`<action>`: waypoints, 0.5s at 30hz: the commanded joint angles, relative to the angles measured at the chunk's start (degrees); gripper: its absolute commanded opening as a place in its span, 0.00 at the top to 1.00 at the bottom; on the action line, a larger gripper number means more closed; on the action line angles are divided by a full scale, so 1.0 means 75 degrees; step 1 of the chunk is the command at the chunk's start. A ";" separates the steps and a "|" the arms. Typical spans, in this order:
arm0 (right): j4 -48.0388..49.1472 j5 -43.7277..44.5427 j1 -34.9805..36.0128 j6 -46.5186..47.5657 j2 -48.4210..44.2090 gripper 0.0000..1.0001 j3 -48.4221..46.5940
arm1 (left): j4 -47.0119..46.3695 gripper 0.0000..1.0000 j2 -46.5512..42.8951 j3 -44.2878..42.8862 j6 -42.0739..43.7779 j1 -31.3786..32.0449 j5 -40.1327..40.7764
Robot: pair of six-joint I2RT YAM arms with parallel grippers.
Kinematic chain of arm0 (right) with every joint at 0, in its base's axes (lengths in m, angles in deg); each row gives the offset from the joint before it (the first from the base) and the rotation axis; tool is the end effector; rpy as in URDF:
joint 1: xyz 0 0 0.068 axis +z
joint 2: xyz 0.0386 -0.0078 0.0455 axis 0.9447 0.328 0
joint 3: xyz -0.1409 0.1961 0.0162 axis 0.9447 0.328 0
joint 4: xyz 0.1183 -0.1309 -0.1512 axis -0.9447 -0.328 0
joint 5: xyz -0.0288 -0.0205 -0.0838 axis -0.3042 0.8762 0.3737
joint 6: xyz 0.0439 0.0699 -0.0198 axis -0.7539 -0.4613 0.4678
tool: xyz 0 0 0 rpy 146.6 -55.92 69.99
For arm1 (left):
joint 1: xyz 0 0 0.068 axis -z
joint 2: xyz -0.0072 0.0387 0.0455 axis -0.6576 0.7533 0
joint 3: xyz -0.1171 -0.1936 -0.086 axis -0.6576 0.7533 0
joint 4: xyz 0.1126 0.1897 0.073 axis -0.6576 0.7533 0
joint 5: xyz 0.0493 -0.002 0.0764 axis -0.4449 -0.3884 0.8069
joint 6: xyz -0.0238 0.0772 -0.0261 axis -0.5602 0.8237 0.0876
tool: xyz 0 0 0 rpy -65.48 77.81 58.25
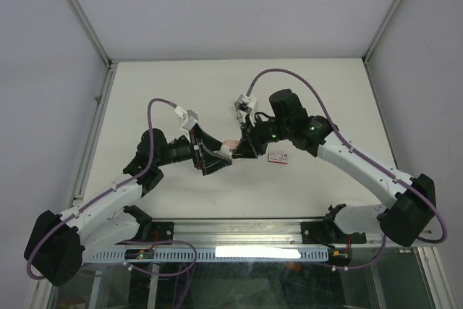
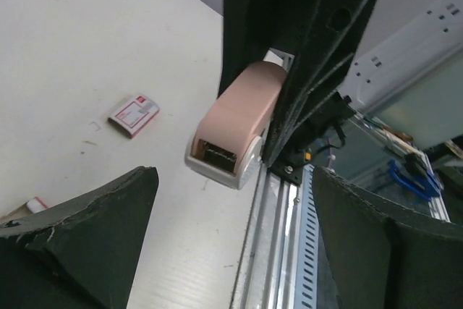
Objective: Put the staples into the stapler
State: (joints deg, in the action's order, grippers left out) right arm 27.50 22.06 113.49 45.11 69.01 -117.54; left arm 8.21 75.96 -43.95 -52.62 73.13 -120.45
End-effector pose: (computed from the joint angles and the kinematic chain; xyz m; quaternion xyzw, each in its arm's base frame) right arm 0.1758 0.2238 0.2790 -0.4467 0.7299 0.4227 0.2984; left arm 0.1722 -0.1630 0.2433 0.2524 0.6808 -0.5322 0.4354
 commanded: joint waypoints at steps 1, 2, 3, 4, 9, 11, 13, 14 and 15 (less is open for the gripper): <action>-0.0611 -0.1487 -0.0083 0.0214 -0.0195 0.78 -0.0629 | -0.0134 0.11 -0.0065 -0.0722 0.0361 0.0438 -0.0738; -0.0676 -0.1549 -0.0083 0.0252 -0.0180 0.78 -0.0685 | 0.0029 0.13 -0.0046 -0.0814 0.0445 0.0520 -0.0759; -0.0735 -0.1586 -0.0083 0.0278 -0.0175 0.79 -0.0738 | 0.0163 0.16 -0.0018 -0.0918 0.0489 0.0584 -0.0777; -0.0826 -0.1673 -0.0083 0.0342 -0.0167 0.79 -0.0784 | 0.0215 0.21 -0.0004 -0.0955 0.0483 0.0617 -0.0812; -0.1241 -0.1884 -0.0083 0.0582 -0.0089 0.79 -0.0969 | 0.0261 0.37 -0.0039 -0.1035 0.0395 0.0631 -0.0883; -0.1345 -0.1890 -0.0083 0.0637 -0.0089 0.78 -0.1005 | 0.0308 0.44 -0.0017 -0.1060 0.0379 0.0641 -0.0901; -0.1437 -0.1887 -0.0083 0.0693 -0.0074 0.79 -0.1030 | 0.0329 0.48 0.0014 -0.1088 0.0353 0.0642 -0.0957; -0.1478 -0.1893 -0.0083 0.0715 -0.0062 0.79 -0.1049 | 0.0335 0.50 0.0030 -0.1098 0.0349 0.0642 -0.0975; -0.1527 -0.1928 -0.0083 0.0742 -0.0040 0.79 -0.1064 | 0.0346 0.52 0.0045 -0.1106 0.0341 0.0642 -0.0984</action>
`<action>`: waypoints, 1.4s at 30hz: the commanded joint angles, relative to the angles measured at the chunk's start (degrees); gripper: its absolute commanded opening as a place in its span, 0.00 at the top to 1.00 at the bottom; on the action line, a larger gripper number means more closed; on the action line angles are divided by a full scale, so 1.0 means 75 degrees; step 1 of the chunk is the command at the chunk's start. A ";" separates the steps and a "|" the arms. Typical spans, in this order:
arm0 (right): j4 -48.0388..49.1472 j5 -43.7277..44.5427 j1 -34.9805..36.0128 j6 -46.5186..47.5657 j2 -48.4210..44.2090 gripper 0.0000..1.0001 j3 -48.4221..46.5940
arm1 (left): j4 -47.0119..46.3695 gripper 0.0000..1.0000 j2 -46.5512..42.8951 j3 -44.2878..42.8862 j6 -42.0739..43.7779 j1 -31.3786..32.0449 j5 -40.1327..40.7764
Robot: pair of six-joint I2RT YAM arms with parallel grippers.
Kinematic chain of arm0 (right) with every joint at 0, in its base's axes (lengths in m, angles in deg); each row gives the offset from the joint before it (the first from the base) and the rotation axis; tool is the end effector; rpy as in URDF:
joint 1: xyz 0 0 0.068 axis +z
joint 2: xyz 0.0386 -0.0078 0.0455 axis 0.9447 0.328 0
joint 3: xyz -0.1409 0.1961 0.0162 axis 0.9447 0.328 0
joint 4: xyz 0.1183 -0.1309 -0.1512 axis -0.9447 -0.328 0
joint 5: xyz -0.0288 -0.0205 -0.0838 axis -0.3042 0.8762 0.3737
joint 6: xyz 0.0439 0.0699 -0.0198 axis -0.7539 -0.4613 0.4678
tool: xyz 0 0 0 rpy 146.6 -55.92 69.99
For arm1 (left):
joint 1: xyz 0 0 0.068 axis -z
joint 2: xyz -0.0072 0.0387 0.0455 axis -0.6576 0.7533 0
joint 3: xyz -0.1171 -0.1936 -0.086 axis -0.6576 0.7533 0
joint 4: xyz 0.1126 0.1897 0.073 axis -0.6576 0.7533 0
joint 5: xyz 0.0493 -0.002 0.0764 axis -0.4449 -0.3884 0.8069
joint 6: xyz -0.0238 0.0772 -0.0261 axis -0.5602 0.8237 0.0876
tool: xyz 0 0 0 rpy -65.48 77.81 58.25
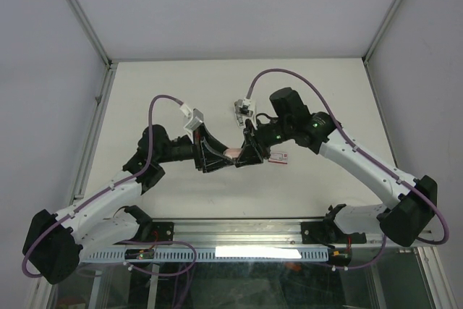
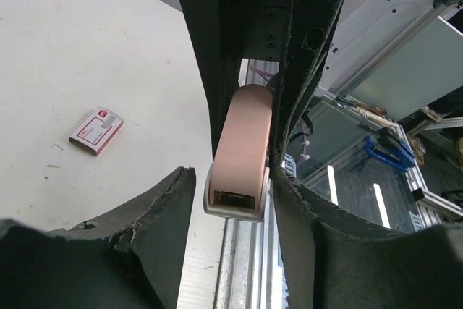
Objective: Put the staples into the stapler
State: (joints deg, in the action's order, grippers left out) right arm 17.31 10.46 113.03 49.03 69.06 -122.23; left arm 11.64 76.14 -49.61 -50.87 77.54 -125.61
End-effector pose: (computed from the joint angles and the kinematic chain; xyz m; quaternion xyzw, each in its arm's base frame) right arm 0.1568 0.2184 0.2936 -0.4854 0.6932 0.4802 0.2308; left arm 0.1562 -0.1799 0.2695 0.3200 0.6402 -0.5651 0.4103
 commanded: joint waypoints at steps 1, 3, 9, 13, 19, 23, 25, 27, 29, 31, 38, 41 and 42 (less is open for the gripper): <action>-0.0238 -0.0437 -0.0021 0.0265 -0.0020 0.79 -0.0460 | -0.0110 0.54 0.0039 -0.0362 0.0104 0.0054 -0.0301; -0.0387 -0.0494 -0.0019 0.0353 0.0054 0.79 -0.0528 | -0.0110 0.56 0.0105 -0.0397 0.0061 0.0052 -0.0370; -0.0265 -0.0149 -0.0021 0.0256 0.0008 0.68 -0.0522 | -0.0110 0.85 0.0309 -0.0457 0.0090 0.0216 -0.0482; 0.0822 0.0441 -0.0289 -0.0631 -0.0486 0.31 -0.0155 | -0.0192 1.00 0.0166 -0.0225 0.0269 0.0302 0.0044; 0.2512 0.0957 -0.1549 -0.2751 -0.1414 0.16 0.0710 | -0.1311 1.00 -0.0012 0.0276 0.0319 0.0501 0.1112; 0.3922 0.1263 -0.2226 -0.4922 -0.1959 0.13 0.1565 | -0.2455 1.00 -0.0086 0.0758 0.0629 0.0818 0.2485; 0.4297 0.1433 -0.2374 -0.5956 -0.2023 0.12 0.1868 | -0.3113 1.00 -0.0023 0.0964 0.0844 0.0961 0.3105; 0.4525 0.1295 -0.2386 -0.6743 -0.1948 0.12 0.2069 | -0.3704 1.00 0.0063 0.1170 0.1003 0.1099 0.3559; 0.4846 0.1113 -0.2388 -0.7411 -0.1881 0.12 0.2298 | -0.4300 1.00 0.0162 0.1335 0.1136 0.1223 0.3865; 0.5138 0.0995 -0.2388 -0.7849 -0.1886 0.11 0.2497 | -0.4724 1.00 0.0256 0.1451 0.1227 0.1289 0.4039; 0.5133 0.0398 -0.2354 -0.8347 -0.1701 0.09 0.2517 | -0.4950 1.00 0.0414 0.1408 0.1448 0.1421 0.4047; 0.5141 0.0224 -0.2255 -0.8459 -0.1527 0.08 0.2524 | -0.5006 1.00 0.0435 0.1405 0.1468 0.1488 0.4029; 0.5145 0.0192 -0.2183 -0.8490 -0.1465 0.08 0.2523 | -0.5014 1.00 0.0441 0.1406 0.1476 0.1501 0.4027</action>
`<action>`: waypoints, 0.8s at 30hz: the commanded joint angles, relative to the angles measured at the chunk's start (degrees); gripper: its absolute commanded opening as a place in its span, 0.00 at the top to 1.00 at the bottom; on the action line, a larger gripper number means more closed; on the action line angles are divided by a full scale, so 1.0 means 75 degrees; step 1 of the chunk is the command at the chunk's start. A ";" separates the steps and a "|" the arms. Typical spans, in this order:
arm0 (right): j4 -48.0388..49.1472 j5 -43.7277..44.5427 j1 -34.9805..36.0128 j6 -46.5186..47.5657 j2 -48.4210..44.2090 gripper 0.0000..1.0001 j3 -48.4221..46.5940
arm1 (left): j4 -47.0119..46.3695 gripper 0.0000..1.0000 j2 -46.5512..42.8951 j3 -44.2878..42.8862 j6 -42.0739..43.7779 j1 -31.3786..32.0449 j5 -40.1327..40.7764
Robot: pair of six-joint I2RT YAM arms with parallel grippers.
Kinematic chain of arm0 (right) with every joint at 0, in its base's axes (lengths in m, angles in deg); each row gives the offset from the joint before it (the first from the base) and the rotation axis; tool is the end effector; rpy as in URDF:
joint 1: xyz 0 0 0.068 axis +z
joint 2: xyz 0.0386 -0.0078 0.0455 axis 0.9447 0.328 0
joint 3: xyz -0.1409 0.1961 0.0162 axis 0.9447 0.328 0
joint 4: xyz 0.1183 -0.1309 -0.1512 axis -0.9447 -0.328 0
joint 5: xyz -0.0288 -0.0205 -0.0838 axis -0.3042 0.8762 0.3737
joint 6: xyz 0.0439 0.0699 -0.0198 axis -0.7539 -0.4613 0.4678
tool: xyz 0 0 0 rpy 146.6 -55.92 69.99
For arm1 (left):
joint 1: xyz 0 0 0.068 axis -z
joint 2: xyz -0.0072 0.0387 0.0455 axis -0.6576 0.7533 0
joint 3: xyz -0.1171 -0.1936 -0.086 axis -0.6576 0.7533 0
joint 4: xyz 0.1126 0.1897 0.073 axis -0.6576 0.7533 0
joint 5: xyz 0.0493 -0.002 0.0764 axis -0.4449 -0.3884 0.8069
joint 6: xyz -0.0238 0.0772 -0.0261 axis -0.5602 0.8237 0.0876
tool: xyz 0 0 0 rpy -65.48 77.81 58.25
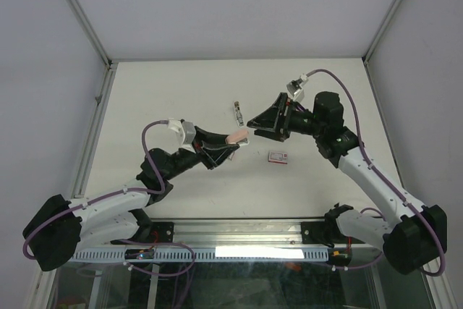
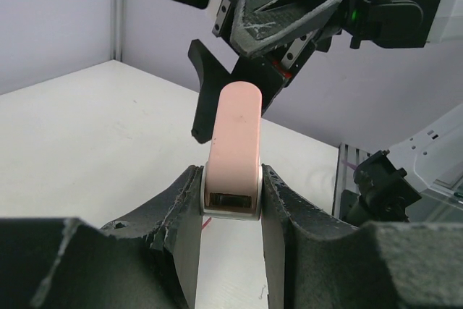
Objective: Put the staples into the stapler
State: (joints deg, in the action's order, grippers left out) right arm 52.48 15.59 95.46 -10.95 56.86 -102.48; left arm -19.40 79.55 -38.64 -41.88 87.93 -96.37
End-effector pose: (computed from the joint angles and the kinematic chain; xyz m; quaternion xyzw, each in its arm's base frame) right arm 0.2081 0.1524 0.2960 -0.0289 0.7649 0.5941 0.2472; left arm 0.1529 -0.1910 0.2649 0.2545 0.5592 -0.4827 0.6241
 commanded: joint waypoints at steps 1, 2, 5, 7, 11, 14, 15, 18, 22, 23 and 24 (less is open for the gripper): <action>0.0485 -0.0518 0.0242 -0.0532 0.0229 0.08 -0.0101 | -0.0881 1.00 -0.0008 -0.0063 0.0294 0.0139 0.0125; 0.0541 -0.0532 0.0336 -0.0562 0.0296 0.08 -0.0110 | -0.0889 1.00 0.0008 -0.0066 0.0298 0.0152 0.0123; 0.0776 -0.0550 0.0613 -0.0707 0.0457 0.08 -0.0141 | -0.0898 1.00 0.0055 -0.0069 0.0321 0.0205 0.0114; 0.0893 -0.0547 0.0768 -0.0792 0.0532 0.09 -0.0180 | -0.0890 1.00 0.0093 -0.0090 0.0336 0.0242 0.0091; 0.0972 -0.0532 0.0897 -0.0879 0.0548 0.16 -0.0188 | -0.0892 1.00 0.0142 -0.0113 0.0390 0.0282 0.0099; 0.1106 -0.0598 0.0914 -0.0931 0.0563 0.30 -0.0111 | -0.0919 1.00 0.0134 -0.0098 0.0428 0.0293 0.0150; 0.1238 -0.0695 0.0915 -0.1057 0.0558 0.51 -0.0060 | -0.0917 1.00 0.0133 -0.0094 0.0443 0.0287 0.0174; 0.1458 -0.0806 0.0915 -0.1258 0.0525 0.97 0.0047 | -0.0855 1.00 0.0130 -0.0112 0.0527 0.0294 0.0195; 0.1473 -0.0813 0.0915 -0.1252 0.0532 1.00 -0.0008 | -0.0645 1.00 0.0133 -0.0161 0.0599 0.0304 0.0142; 0.1466 -0.0782 0.0915 -0.1238 0.0528 1.00 -0.0008 | -0.0597 1.00 0.0127 -0.0168 0.0608 0.0297 0.0111; 0.1461 -0.0741 0.0909 -0.1233 0.0512 1.00 -0.0005 | -0.0524 1.00 0.0124 -0.0188 0.0630 0.0295 0.0082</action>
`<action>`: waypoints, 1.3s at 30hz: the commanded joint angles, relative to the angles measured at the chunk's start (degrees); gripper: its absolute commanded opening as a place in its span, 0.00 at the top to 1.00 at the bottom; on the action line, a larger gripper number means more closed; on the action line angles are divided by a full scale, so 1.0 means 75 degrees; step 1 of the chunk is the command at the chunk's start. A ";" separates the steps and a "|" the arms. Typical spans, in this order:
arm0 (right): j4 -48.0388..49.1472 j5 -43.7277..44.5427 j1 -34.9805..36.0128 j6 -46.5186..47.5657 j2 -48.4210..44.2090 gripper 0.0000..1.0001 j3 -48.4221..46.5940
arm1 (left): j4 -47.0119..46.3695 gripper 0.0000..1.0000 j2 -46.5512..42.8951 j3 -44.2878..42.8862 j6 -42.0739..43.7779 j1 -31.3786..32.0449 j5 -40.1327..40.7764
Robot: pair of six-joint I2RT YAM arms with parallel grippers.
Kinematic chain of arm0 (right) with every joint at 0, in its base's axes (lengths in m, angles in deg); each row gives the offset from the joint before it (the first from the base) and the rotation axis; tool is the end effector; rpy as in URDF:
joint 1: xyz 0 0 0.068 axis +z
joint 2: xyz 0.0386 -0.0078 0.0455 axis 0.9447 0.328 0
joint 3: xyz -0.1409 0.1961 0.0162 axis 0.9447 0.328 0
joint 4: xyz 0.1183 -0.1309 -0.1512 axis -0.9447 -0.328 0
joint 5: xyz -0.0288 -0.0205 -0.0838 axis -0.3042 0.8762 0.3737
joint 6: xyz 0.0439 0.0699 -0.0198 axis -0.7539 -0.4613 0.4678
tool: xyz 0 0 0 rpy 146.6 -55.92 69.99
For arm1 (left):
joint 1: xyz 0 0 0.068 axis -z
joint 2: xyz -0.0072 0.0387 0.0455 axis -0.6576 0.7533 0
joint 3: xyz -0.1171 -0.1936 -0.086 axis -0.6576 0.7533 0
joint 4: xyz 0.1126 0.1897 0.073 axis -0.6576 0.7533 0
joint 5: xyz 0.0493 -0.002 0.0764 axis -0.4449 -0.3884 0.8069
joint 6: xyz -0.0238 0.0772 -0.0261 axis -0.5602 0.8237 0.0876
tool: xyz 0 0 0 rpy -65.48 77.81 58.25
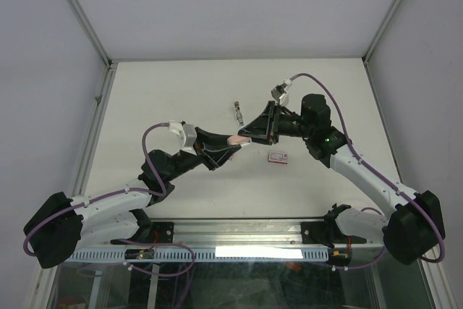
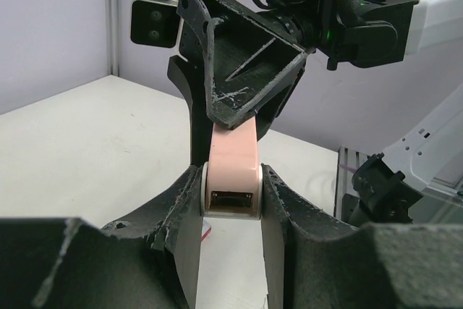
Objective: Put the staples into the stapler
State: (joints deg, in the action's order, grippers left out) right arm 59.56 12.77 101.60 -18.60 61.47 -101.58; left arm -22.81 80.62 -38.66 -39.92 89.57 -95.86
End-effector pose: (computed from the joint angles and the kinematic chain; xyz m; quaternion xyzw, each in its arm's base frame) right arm 0.2020 0.1836 0.2871 -0.0407 0.7556 0.6323 0.1662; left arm 0.1483 -0.1954 0.2692 0.2655 0.5362 -0.4836 0.6388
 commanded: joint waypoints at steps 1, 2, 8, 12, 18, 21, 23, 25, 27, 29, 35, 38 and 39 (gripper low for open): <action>0.0517 -0.0343 0.0085 -0.0197 -0.0106 1.00 -0.0131 | 0.0051 1.00 -0.0020 -0.0208 0.0407 0.0069 0.0004; 0.0517 -0.0363 0.0085 -0.0165 -0.0085 1.00 -0.0148 | 0.0197 1.00 -0.0027 -0.0236 0.0438 0.0069 -0.0008; 0.0691 -0.0615 0.0092 -0.0103 -0.0080 0.28 -0.0178 | 0.0315 1.00 -0.0051 -0.0209 0.0521 0.0072 0.0056; 0.0673 -0.0833 0.0096 -0.0070 -0.0124 0.16 -0.0210 | 0.0273 1.00 -0.0068 -0.0167 0.0553 0.0070 0.0157; 0.0480 -0.1080 0.0115 0.0017 -0.0009 0.25 -0.0176 | 0.0060 1.00 -0.0068 -0.0114 0.0529 0.0074 0.0236; 0.0430 -0.1107 0.0111 0.0023 0.0010 0.97 -0.0190 | 0.0004 1.00 -0.0062 -0.0091 0.0548 0.0071 0.0266; 0.0353 -0.1060 0.0122 0.0065 -0.0005 1.00 -0.0206 | 0.0033 1.00 -0.0048 -0.0095 0.0550 0.0077 0.0256; 0.0351 -0.1041 0.0116 0.0087 -0.0001 1.00 -0.0210 | 0.0058 1.00 -0.0036 -0.0095 0.0547 0.0076 0.0235; 0.0357 -0.1030 0.0115 0.0108 0.0021 1.00 -0.0229 | 0.0094 1.00 -0.0006 -0.0110 0.0551 0.0080 0.0212; 0.0374 -0.1001 0.0116 0.0121 0.0025 1.00 -0.0237 | 0.0283 1.00 0.0027 -0.0186 0.0601 0.0074 0.0157; -0.0653 -0.0751 0.0106 0.0914 0.0087 1.00 -0.0594 | 0.1448 0.66 0.0045 -0.0552 0.0855 0.0081 0.0072; -0.0776 -0.0747 0.0087 0.1059 0.0107 1.00 -0.0691 | 0.1939 0.57 -0.0035 -0.0636 0.0908 0.0078 -0.0026; -0.0866 -0.0739 0.0066 0.1137 0.0140 1.00 -0.0737 | 0.2083 0.53 -0.0060 -0.0664 0.0911 0.0072 -0.0048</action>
State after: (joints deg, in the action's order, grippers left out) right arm 54.84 10.22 101.18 -12.87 62.52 -102.89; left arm -13.39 80.27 -40.83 -35.87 90.20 -96.23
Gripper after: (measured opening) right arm 0.424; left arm 0.411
